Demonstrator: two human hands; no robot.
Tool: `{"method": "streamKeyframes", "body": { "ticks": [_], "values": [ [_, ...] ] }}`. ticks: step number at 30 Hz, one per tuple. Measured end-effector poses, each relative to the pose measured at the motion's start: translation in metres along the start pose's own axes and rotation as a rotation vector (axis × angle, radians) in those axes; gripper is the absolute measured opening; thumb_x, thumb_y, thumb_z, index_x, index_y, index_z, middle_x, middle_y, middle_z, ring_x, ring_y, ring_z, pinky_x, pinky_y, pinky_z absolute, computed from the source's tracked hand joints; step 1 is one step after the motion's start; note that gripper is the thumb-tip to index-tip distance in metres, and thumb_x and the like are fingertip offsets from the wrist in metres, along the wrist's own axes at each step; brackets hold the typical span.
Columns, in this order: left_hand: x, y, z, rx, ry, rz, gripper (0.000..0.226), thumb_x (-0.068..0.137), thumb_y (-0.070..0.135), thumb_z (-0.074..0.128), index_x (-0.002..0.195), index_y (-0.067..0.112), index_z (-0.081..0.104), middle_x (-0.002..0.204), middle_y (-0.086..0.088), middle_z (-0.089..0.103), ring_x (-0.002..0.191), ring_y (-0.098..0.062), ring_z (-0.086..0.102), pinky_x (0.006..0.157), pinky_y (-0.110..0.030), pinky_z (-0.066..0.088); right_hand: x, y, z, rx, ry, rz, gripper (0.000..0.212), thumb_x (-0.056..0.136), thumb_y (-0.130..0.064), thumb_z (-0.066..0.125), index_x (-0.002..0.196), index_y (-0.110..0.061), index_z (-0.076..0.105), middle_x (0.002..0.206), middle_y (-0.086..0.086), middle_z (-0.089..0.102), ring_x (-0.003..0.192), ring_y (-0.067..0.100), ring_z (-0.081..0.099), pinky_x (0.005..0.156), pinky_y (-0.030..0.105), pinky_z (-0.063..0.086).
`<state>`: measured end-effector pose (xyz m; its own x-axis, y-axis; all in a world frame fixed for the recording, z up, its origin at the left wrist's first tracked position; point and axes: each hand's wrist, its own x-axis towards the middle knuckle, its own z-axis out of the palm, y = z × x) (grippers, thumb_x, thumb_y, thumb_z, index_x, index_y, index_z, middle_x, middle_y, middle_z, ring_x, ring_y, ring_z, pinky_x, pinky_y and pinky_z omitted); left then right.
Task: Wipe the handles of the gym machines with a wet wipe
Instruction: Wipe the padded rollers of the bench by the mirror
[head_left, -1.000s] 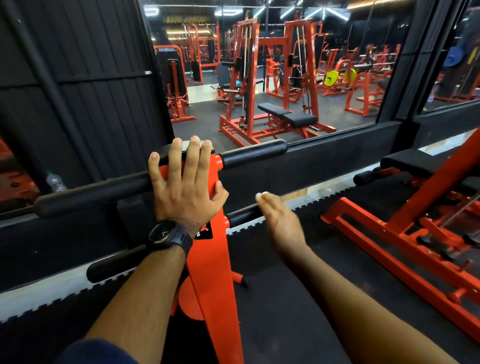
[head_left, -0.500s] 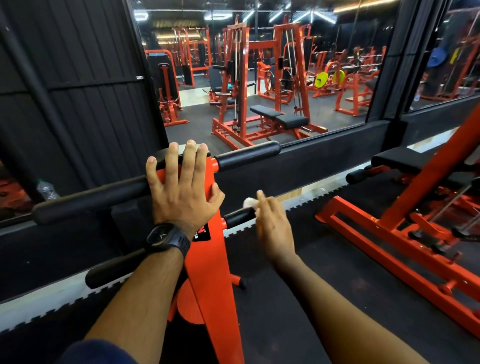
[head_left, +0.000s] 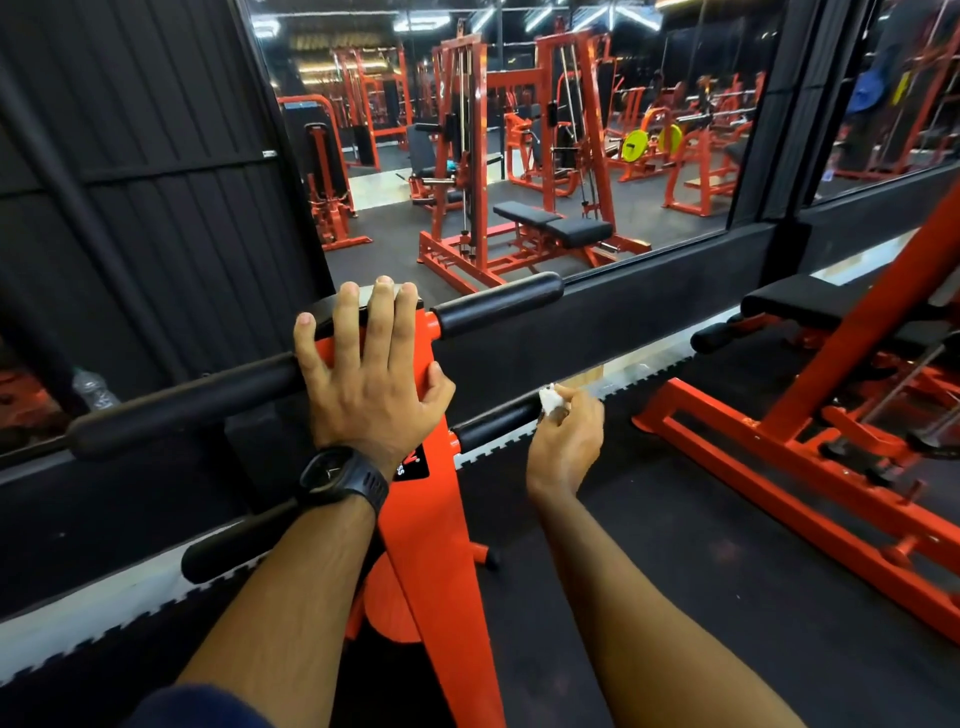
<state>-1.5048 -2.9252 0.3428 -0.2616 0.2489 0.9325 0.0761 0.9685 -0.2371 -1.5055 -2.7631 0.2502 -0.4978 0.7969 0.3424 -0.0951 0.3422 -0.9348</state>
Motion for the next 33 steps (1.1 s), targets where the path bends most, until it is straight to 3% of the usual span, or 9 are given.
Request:
{"method": "streamKeyframes", "body": {
  "ticks": [4, 7, 10, 13, 16, 20, 25, 29, 33],
  "values": [
    [0.000, -0.001, 0.000, 0.008, -0.002, -0.002, 0.073, 0.083, 0.043, 0.051, 0.150, 0.016, 0.040, 0.150, -0.004, 0.046, 0.142, -0.027, 0.030, 0.117, -0.057, 0.016, -0.023, -0.002, 0.006, 0.076, -0.004, 0.135, 0.016, 0.095, 0.001, 0.051, 0.097, -0.011, 0.063, 0.112, -0.001, 0.055, 0.096, 0.009, 0.056, 0.075, 0.007, 0.043],
    [0.000, -0.001, -0.001, -0.005, -0.005, -0.002, 0.073, 0.084, 0.043, 0.051, 0.150, 0.016, 0.039, 0.151, -0.003, 0.046, 0.143, -0.027, 0.030, 0.117, -0.058, 0.016, -0.014, -0.010, 0.013, 0.173, 0.115, 0.370, 0.018, 0.092, 0.002, 0.054, 0.097, -0.007, 0.068, 0.109, 0.006, 0.059, 0.093, 0.015, 0.058, 0.081, 0.018, 0.044],
    [0.000, -0.001, 0.000, 0.005, -0.013, -0.002, 0.073, 0.085, 0.043, 0.050, 0.151, 0.015, 0.038, 0.151, -0.004, 0.045, 0.143, -0.027, 0.029, 0.117, -0.058, 0.016, -0.032, -0.016, 0.021, 0.282, 0.120, 0.515, 0.023, 0.090, -0.001, 0.056, 0.101, -0.014, 0.072, 0.101, -0.001, 0.066, 0.096, 0.018, 0.063, 0.086, 0.033, 0.053],
    [-0.001, -0.002, 0.001, 0.005, -0.016, 0.002, 0.073, 0.085, 0.043, 0.050, 0.151, 0.015, 0.038, 0.151, -0.005, 0.044, 0.143, -0.028, 0.028, 0.117, -0.058, 0.015, -0.037, -0.015, 0.018, 0.421, 0.121, 0.634, 0.010, 0.090, -0.011, 0.066, 0.084, -0.014, 0.073, 0.084, 0.002, 0.072, 0.075, 0.013, 0.064, 0.071, 0.033, 0.057],
    [-0.001, -0.001, 0.001, 0.006, -0.012, 0.000, 0.073, 0.085, 0.044, 0.050, 0.151, 0.015, 0.038, 0.151, -0.005, 0.044, 0.143, -0.028, 0.029, 0.117, -0.058, 0.015, -0.019, -0.013, 0.015, 0.509, 0.172, 0.757, 0.021, 0.093, -0.018, 0.066, 0.074, -0.010, 0.068, 0.071, 0.001, 0.067, 0.062, 0.012, 0.056, 0.063, 0.031, 0.052],
    [-0.001, -0.001, 0.000, 0.013, -0.026, -0.009, 0.073, 0.085, 0.043, 0.049, 0.151, 0.015, 0.037, 0.152, -0.005, 0.043, 0.143, -0.028, 0.029, 0.117, -0.058, 0.014, -0.042, -0.023, 0.019, 0.461, 0.059, 0.734, 0.028, 0.090, -0.017, 0.063, 0.064, -0.010, 0.055, 0.061, 0.003, 0.052, 0.058, 0.015, 0.042, 0.055, 0.034, 0.041],
    [0.000, -0.001, -0.003, 0.018, -0.059, -0.012, 0.074, 0.084, 0.044, 0.051, 0.151, 0.016, 0.037, 0.153, -0.004, 0.043, 0.144, -0.028, 0.030, 0.118, -0.056, 0.011, -0.049, -0.021, 0.024, 0.438, 0.001, 0.750, 0.030, 0.087, -0.018, 0.062, 0.060, -0.017, 0.047, 0.061, 0.001, 0.051, 0.055, 0.016, 0.041, 0.056, 0.038, 0.043],
    [-0.002, -0.001, -0.010, 0.000, -0.126, -0.013, 0.080, 0.084, 0.045, 0.053, 0.155, 0.017, 0.032, 0.159, -0.005, 0.035, 0.147, -0.029, 0.023, 0.120, -0.055, 0.005, -0.085, -0.018, 0.017, 0.313, -0.223, 0.562, 0.027, 0.087, -0.027, 0.067, 0.063, -0.019, 0.058, 0.055, -0.008, 0.054, 0.055, 0.013, 0.048, 0.065, 0.044, 0.053],
    [-0.013, -0.014, -0.025, -0.102, -0.221, 0.056, 0.089, 0.078, 0.033, 0.064, 0.157, 0.017, 0.028, 0.165, -0.007, 0.021, 0.153, -0.030, 0.014, 0.123, -0.053, 0.001, -0.098, -0.022, 0.004, 0.280, -0.343, 0.370, 0.025, 0.090, -0.035, 0.069, 0.068, -0.024, 0.065, 0.069, -0.005, 0.066, 0.069, 0.016, 0.061, 0.073, 0.040, 0.054]
  ]
}}
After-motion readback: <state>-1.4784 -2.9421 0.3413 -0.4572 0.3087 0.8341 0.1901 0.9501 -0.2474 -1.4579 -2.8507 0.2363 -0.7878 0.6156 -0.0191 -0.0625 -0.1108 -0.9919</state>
